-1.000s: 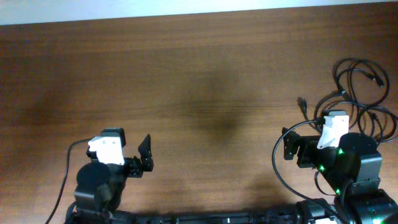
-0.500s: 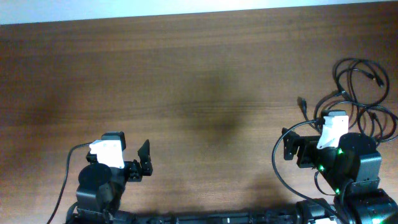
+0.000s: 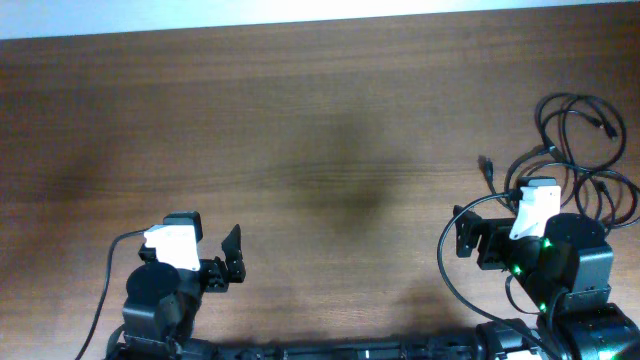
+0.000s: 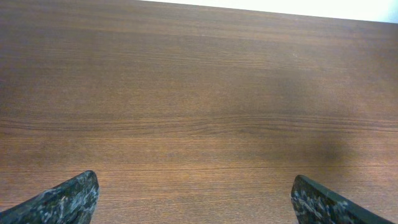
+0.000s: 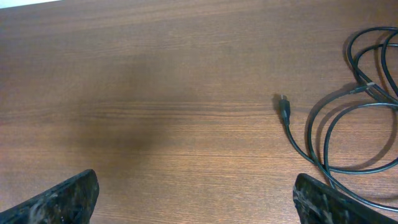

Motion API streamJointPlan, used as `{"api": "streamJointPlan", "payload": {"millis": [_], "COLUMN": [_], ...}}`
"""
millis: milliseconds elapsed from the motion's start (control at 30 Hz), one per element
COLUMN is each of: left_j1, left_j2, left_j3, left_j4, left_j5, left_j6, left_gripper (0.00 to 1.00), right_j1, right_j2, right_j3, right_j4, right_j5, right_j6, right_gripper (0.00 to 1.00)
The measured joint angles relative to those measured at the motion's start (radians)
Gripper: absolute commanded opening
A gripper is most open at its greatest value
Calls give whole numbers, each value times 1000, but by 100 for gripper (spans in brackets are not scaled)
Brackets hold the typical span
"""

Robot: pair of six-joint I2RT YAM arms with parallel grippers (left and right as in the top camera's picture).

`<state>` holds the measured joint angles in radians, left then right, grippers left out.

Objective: Untangle cables

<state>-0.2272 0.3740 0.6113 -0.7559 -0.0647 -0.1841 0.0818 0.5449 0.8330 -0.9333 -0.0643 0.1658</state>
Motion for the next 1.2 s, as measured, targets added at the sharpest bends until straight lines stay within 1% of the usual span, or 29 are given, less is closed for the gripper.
{"api": "streamJointPlan", "payload": {"millis": [300, 400, 467, 500, 533, 567, 633, 667, 767, 833, 900, 967, 1100, 1200], "left_j1": [0, 0, 0, 0, 0, 0, 0, 0, 0, 0, 0, 0, 0, 0], "left_j2": [0, 0, 0, 0, 1, 1, 1, 1, 0, 0, 0, 0, 0, 0], "left_j3": [0, 0, 0, -1, -1, -1, -2, -2, -3, -4, -4, -4, -4, -4], "left_j4": [-11, -37, -51, -51, -52, -52, -51, -52, -51, -52, -51, -52, -52, -51], "left_j5": [0, 0, 0, 0, 0, 0, 0, 0, 0, 0, 0, 0, 0, 0], "left_j6": [0, 0, 0, 0, 0, 0, 0, 0, 0, 0, 0, 0, 0, 0], "left_gripper": [99, 99, 99, 99, 99, 99, 99, 99, 99, 99, 99, 99, 99, 99], "right_j1": [0, 0, 0, 0, 0, 0, 0, 0, 0, 0, 0, 0, 0, 0], "right_j2": [-17, -132, -266, -326, -406, -447, -521, -530, -531, -533, -533, -533, -534, -533], "right_j3": [-8, -36, -115, -162, -236, -280, -387, -426, -590, -695, -758, -811, -822, -822], "right_j4": [2, 8, 90, 151, 248, 298, 463, 547, 907, 1114, 1176, 1187, 876, 862], "right_j5": [12, 64, 78, 82, 84, 85, 87, 87, 92, 93, 94, 94, 94, 93], "right_j6": [-5, -15, -34, -38, -41, -42, -42, -43, -46, -47, -51, -84, -152, -169], "right_gripper": [99, 99, 99, 99, 99, 98, 99, 99, 99, 99, 99, 99, 98, 99]}}
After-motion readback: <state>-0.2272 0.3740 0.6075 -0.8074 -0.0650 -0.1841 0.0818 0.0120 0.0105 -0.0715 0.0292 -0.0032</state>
